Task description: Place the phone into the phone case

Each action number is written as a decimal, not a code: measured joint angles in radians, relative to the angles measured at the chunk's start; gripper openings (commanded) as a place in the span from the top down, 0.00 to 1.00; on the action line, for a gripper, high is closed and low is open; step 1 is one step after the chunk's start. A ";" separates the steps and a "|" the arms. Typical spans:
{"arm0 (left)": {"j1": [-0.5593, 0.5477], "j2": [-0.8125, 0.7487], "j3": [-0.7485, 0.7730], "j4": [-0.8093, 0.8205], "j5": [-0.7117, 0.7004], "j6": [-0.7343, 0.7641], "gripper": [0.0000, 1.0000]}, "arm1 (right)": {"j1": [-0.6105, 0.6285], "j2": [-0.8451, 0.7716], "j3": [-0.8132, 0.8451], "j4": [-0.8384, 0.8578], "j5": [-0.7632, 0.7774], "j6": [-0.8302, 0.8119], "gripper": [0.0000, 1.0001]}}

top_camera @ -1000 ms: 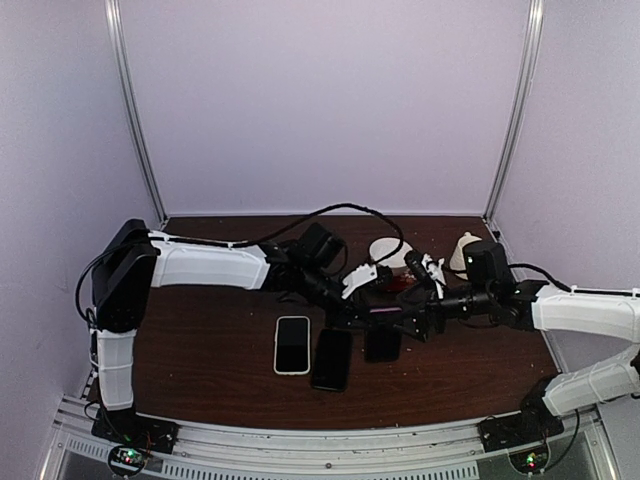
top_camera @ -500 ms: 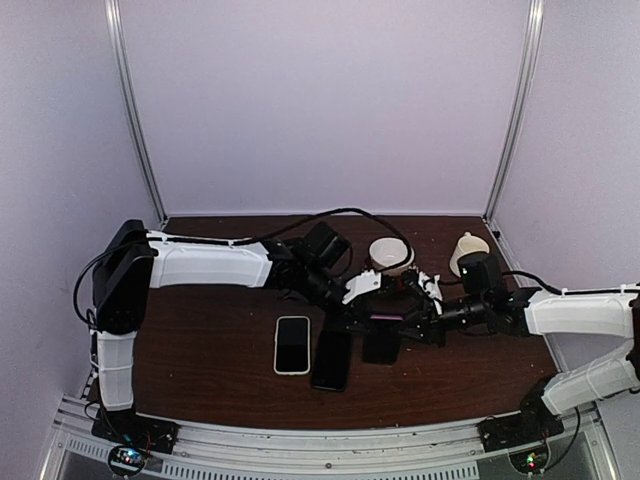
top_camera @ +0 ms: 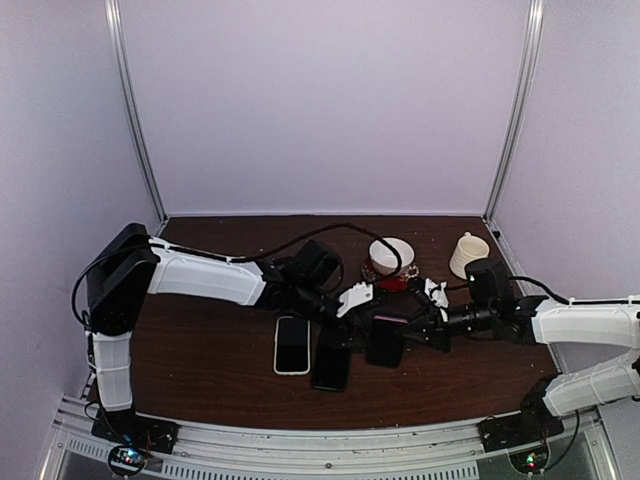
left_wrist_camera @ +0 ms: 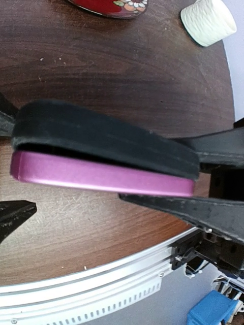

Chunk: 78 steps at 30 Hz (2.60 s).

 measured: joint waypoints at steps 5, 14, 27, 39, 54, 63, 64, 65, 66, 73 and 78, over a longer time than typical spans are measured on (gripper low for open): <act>0.000 -0.024 -0.031 0.110 0.025 -0.046 0.48 | 0.000 0.000 0.000 0.000 -0.001 -0.007 0.93; 0.000 -0.053 -0.018 0.165 0.052 -0.042 0.89 | 0.001 0.001 0.000 -0.003 -0.005 -0.024 0.90; 0.005 -0.048 0.040 0.039 0.064 0.025 1.00 | 0.002 -0.002 0.002 0.004 0.027 -0.021 0.66; 0.005 -0.048 0.040 0.040 0.054 0.036 1.00 | 0.001 -0.097 0.006 -0.036 0.031 0.001 0.73; 0.006 -0.038 0.021 0.039 0.043 0.042 0.67 | 0.005 -0.045 0.036 -0.067 0.021 -0.029 1.00; 0.005 -0.021 -0.019 0.035 -0.022 0.011 0.78 | 0.005 -0.047 0.089 -0.167 0.037 0.058 1.00; 0.005 -0.030 -0.019 0.029 -0.026 0.005 0.82 | 0.005 -0.038 0.119 -0.208 0.039 0.084 1.00; 0.005 -0.043 -0.019 0.015 -0.039 0.006 0.82 | 0.005 -0.025 0.156 -0.249 0.035 0.108 1.00; 0.006 -0.060 -0.019 -0.003 -0.045 0.001 0.77 | 0.007 -0.013 0.192 -0.292 0.031 0.133 1.00; 0.018 -0.236 -0.046 -0.096 -0.087 -0.032 0.47 | 0.008 0.034 0.303 -0.452 0.020 0.337 1.00; 0.034 -0.401 -0.097 -0.122 -0.208 -0.118 0.41 | 0.021 0.119 0.302 -0.486 0.002 0.473 1.00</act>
